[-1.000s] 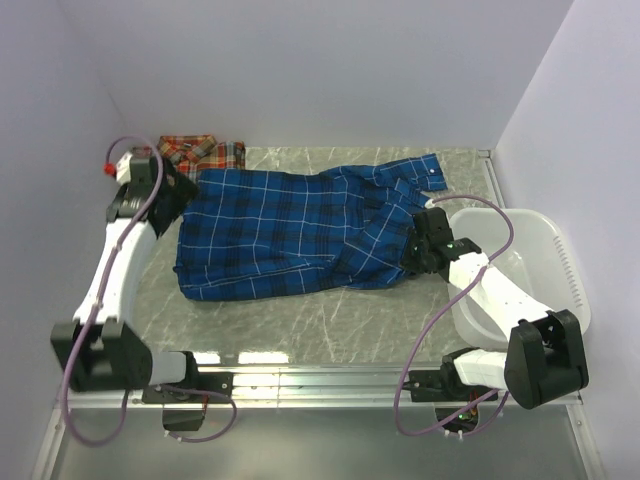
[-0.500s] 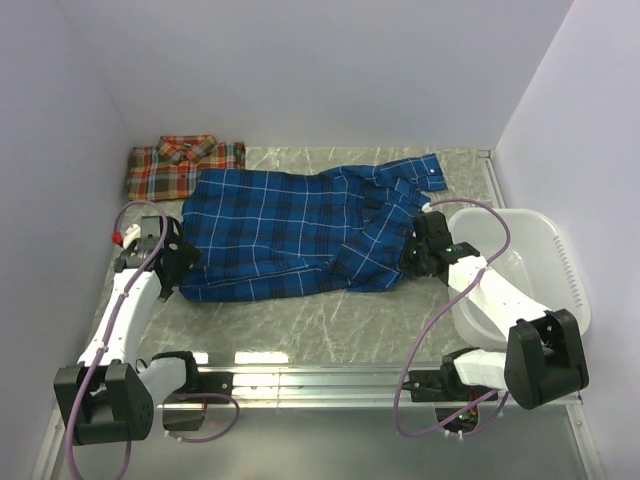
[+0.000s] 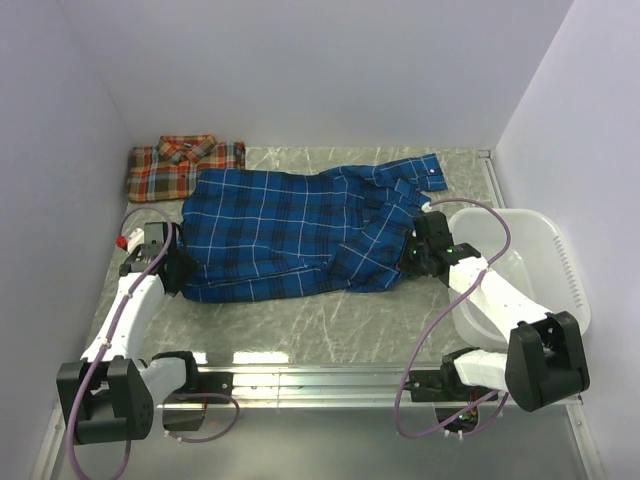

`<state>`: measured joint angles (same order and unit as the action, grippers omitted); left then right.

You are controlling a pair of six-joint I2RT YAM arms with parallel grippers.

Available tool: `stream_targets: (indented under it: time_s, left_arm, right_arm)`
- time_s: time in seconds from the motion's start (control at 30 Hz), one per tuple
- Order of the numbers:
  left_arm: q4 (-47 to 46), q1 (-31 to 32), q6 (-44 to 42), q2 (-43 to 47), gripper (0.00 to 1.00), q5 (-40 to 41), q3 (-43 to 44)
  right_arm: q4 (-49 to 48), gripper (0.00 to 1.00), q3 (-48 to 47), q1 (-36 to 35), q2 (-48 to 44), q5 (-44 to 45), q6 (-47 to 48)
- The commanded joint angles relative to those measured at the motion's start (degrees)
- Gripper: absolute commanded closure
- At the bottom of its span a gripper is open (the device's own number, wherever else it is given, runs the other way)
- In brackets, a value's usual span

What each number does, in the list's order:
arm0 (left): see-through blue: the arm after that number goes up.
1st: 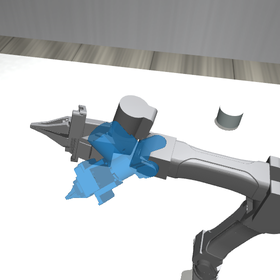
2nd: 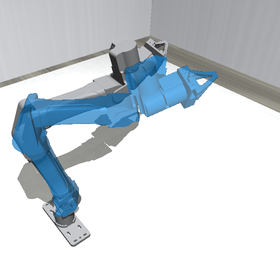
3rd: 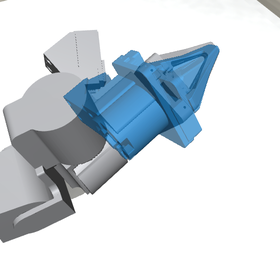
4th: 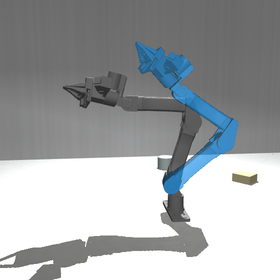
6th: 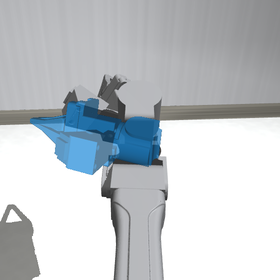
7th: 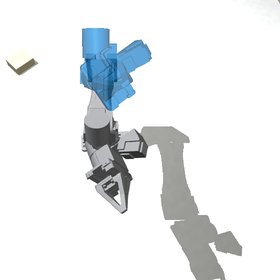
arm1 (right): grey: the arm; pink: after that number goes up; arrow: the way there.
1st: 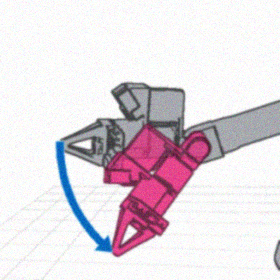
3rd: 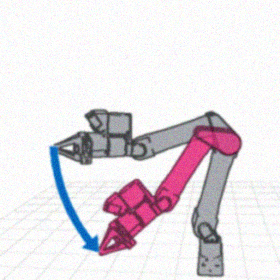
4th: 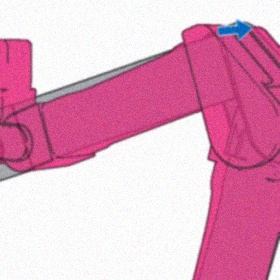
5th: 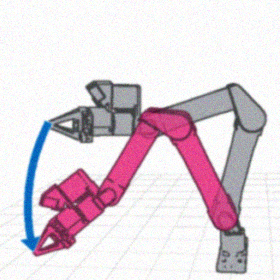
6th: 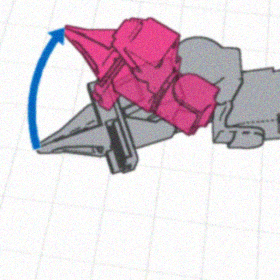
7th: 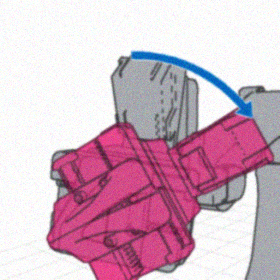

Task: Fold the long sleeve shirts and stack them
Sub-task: Fold the shirt

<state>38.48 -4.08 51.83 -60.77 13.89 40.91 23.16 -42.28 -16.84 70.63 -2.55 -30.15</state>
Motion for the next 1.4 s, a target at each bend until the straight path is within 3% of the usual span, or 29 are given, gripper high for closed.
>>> stream_targets:
  time_s: [0.0,0.27,0.4,0.77,1.2,1.3,1.37]
  left_arm:
    - [-2.62,-0.14,-0.59,1.1,0.52,0.08,-0.65]
    - [-3.5,-0.23,-2.17,1.1,0.81,1.31,-0.21]
    - [-4.46,-0.23,-3.67,0.66,1.0,2.8,0.67]
    - [-7.8,-0.84,-10.69,-6.37,0.99,6.68,9.63]
    - [-19.49,-1.72,-18.34,-22.19,0.99,0.79,17.53]
    - [-22.04,-1.64,-19.66,-25.18,0.98,-0.18,18.33]
    - [-22.66,-1.72,-20.37,-27.37,0.98,-0.18,18.77]
  right_arm:
    - [-0.75,0.88,-0.26,0.41,-1.81,0.44,0.97]
    - [0.05,0.89,-0.17,0.41,-2.25,0.79,1.15]
    - [0.13,0.89,-0.17,0.41,-2.25,0.79,0.97]
    - [2.15,0.89,-1.05,2.69,-1.55,4.3,0.71]
    - [1.63,0.87,-2.98,4.62,3.9,4.92,-0.61]
    - [1.36,0.83,-3.77,4.62,4.95,3.87,-0.26]
    - [1.63,0.72,-4.47,4.45,5.48,2.99,0.09]
